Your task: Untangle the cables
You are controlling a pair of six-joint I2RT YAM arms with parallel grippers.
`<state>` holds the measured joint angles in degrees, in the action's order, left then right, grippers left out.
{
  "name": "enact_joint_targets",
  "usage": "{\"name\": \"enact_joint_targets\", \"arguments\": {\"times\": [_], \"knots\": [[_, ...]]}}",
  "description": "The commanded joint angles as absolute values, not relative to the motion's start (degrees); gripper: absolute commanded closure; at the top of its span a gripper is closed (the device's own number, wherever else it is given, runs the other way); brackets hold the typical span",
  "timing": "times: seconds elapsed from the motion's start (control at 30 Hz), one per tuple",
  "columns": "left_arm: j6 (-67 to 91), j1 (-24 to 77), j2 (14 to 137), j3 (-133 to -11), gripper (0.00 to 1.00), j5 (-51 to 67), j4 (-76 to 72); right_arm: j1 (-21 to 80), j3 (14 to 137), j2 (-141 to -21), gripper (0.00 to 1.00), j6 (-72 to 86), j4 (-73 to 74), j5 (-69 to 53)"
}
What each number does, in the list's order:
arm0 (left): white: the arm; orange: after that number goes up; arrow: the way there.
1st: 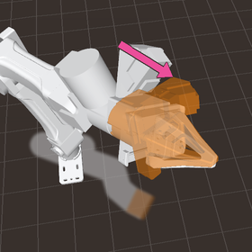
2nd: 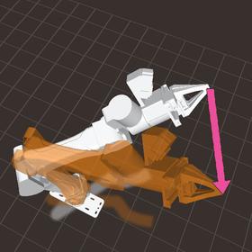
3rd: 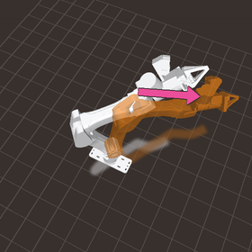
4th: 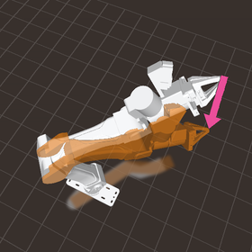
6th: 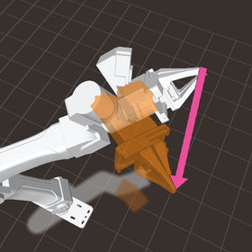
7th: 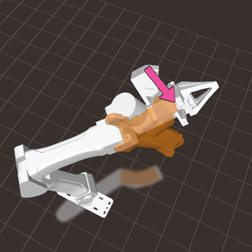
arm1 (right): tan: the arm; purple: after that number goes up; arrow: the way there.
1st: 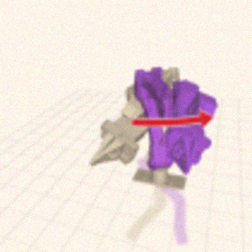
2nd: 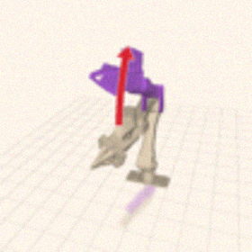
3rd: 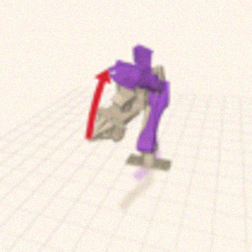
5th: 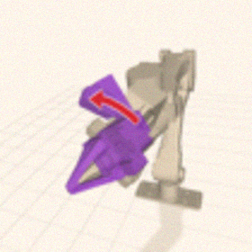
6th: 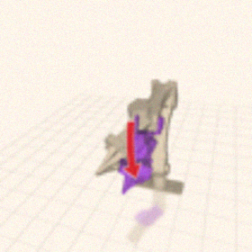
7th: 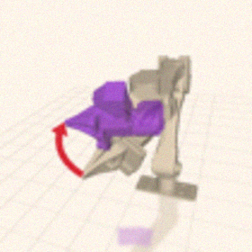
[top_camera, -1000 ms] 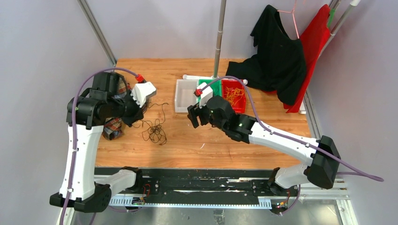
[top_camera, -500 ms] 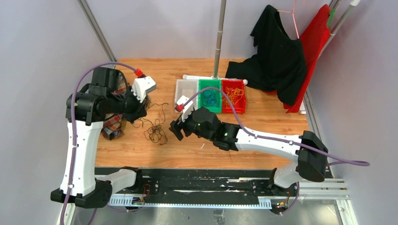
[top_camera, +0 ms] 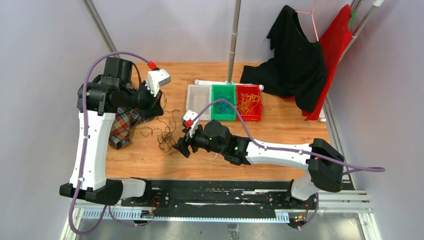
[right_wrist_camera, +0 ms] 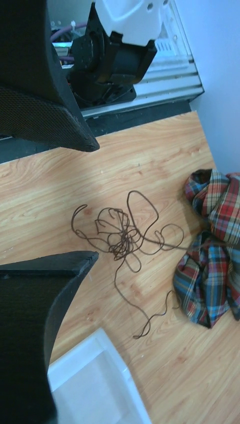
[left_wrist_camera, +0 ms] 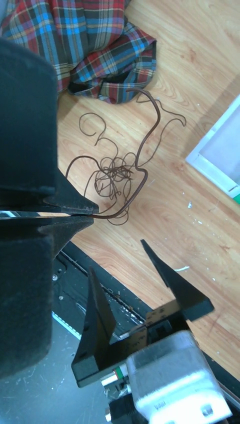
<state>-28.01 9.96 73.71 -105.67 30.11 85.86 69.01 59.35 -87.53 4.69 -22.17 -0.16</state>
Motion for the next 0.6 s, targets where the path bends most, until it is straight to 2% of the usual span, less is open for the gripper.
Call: {"name": "enact_joint_targets", "arguments": {"times": [0.0, 0.23, 0.43, 0.57], "knots": [[-26.6, 10.3, 74.3, -109.7, 1.00, 32.9, 85.9, 69.8, 59.4, -89.6, 0.27, 5.4, -29.1, -4.3], [-23.7, 10.3, 76.0, -115.4, 1.00, 34.6, 85.9, 68.6, 62.0, -96.5, 0.27, 6.3, -33.9, 2.1], [-23.1, 10.4, 74.5, -115.8, 1.00, 33.9, 85.9, 64.4, 67.9, -104.1, 0.28, 12.3, -42.2, -8.8], [-23.5, 10.4, 73.4, -116.1, 1.00, 33.2, 85.9, 64.1, 73.5, -108.4, 0.32, 12.9, -39.9, -10.1]]}}
